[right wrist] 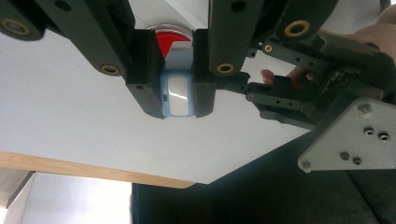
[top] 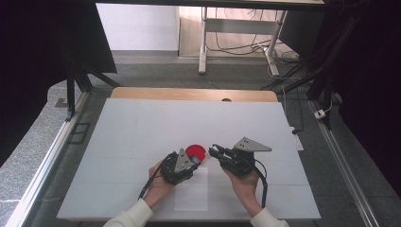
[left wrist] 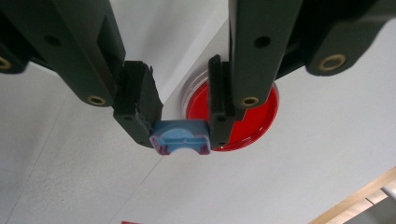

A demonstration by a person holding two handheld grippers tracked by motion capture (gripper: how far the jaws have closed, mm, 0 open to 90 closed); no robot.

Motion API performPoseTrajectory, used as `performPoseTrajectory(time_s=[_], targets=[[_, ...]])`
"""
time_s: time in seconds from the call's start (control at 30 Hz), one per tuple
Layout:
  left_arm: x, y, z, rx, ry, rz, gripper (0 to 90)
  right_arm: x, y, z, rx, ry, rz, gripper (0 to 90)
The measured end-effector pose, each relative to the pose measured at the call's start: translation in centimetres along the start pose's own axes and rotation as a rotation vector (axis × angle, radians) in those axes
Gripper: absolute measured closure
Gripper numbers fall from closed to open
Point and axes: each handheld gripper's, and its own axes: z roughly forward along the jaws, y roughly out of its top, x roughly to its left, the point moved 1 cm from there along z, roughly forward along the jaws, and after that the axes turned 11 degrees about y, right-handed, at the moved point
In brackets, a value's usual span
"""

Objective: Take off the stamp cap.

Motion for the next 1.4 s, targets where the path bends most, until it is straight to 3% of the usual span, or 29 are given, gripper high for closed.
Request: performPoseTrajectory(time_s=[0.3,0.5,0.9,1.4], targets=[[1.0,-0.6,-1.4,-0.011,-0.006,-0.014,65.8,-0.2,0.0,-0.1,0.003,0.000,-0.010,75.6],[2.4,-1.6,-3.1,-0.022,-0.018,-0.043,65.7,-0.3,0.0,-0.2,0.002,0.003,-0.014,75.5],[4.8,-4.4,-6.3,-0.006,0.028,-0.094,65.6,-0.5,0.0,-0.4,0.009,0.002,-0.033,75.5],[6.2,-7.7,-9.3,0.015,0.062,-0.175,65.5,-0.8,0.2,-0.8,0.006,-0.004,-0.049,75.4]])
